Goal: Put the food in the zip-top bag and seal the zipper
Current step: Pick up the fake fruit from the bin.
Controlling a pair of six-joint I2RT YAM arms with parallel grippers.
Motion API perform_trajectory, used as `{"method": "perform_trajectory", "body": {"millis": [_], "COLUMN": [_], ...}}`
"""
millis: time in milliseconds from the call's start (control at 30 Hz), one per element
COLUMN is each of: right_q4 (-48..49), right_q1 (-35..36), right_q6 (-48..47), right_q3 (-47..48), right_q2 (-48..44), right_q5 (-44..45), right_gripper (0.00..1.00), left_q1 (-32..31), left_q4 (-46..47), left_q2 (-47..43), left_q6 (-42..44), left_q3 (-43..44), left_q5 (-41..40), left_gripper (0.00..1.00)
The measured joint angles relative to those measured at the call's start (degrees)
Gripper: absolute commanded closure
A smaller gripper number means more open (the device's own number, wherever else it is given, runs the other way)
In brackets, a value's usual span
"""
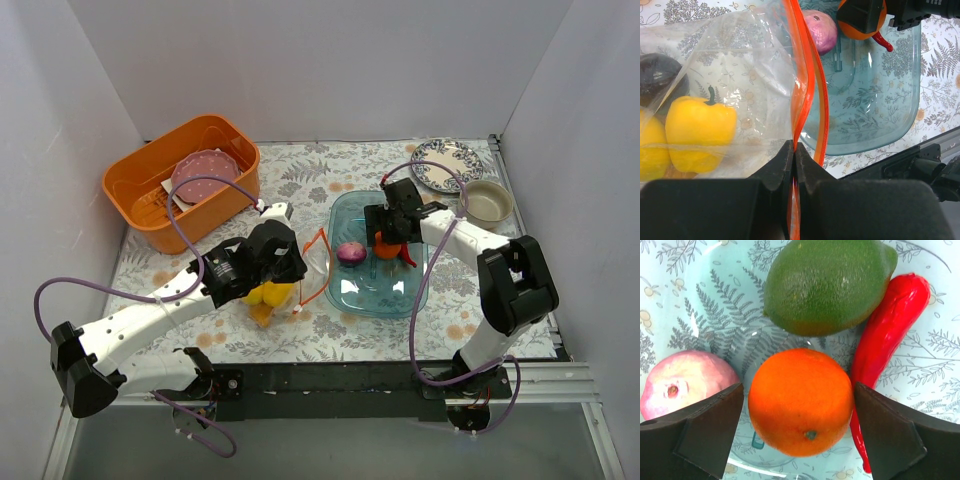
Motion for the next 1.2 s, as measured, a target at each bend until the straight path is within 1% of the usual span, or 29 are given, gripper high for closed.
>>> {"method": "perform_trajectory", "body": {"millis": [200, 267, 367, 533, 567, 733, 767, 833, 933, 967, 1067, 1200], "right_q4": [-0.2, -0.11, -0.17, -0.2, -0.2, -0.22, -0.26, -0.28, -0.26, -0.26, -0.26, -0.66], "right_q1": [0.0, 0.0, 0.0, 0.0, 0.0, -0.2, -0.24, -0.31, -0.33, -0.33, -0.33, -0.39], "right_q6": [0.02, 0.02, 0.07, 0.26, 0.37, 0.74, 0.81, 0.87, 1.11, 1.27, 1.29, 0.98], "right_q3": [-1.75, -1.75, -1.75, -1.75, -1.75, -1.73, -1.68, -1.66, -1.53, -1.53, -1.55, -1.79], "right_q2": [-2.93, -3.21, -3.26, -3.19, -3.17, -2.23, -1.88, -1.2, -1.09, -1.09, -1.16, -2.97], "right_q5": [-0.59, -0.61, -0.74, -0.57, -0.48, -0.26, -0.24, -0.02, 0.24, 0.28, 0.15, -1.42], "right_gripper": [0.02, 0.04, 0.07, 0.08, 0.09, 0.11, 0.16, 0.21, 0.32, 0.39, 0.43, 0.45], "left_q1": [0.0, 0.0, 0.0, 0.0, 0.0, 0.0, 0.0, 0.0, 0.0, 0.0, 0.02, 0.0], "left_q4": [0.0, -0.02, -0.02, -0.04, -0.02, 0.17, 0.13, 0.09, 0.17, 0.17, 0.17, 0.2], "left_q2": [0.0, 0.02, 0.02, 0.02, 0.0, -0.02, 0.0, 0.0, 0.0, 0.0, 0.0, 0.0], "left_q6": [0.0, 0.02, 0.11, 0.09, 0.09, 0.02, 0.02, 0.04, 0.09, 0.09, 0.11, 0.11], "left_q3": [0.0, 0.0, 0.0, 0.0, -0.02, -0.96, -1.16, -1.27, -1.27, -1.27, -1.27, -1.27], "left_q5": [0.0, 0.02, 0.02, 0.0, 0.0, 0.0, 0.02, 0.0, 0.0, 0.0, 0.0, 0.0], "left_gripper": [1.0, 1.0, 1.0, 1.0, 1.0, 1.0, 1.0, 1.0, 1.0, 1.0, 1.0, 1.0]}}
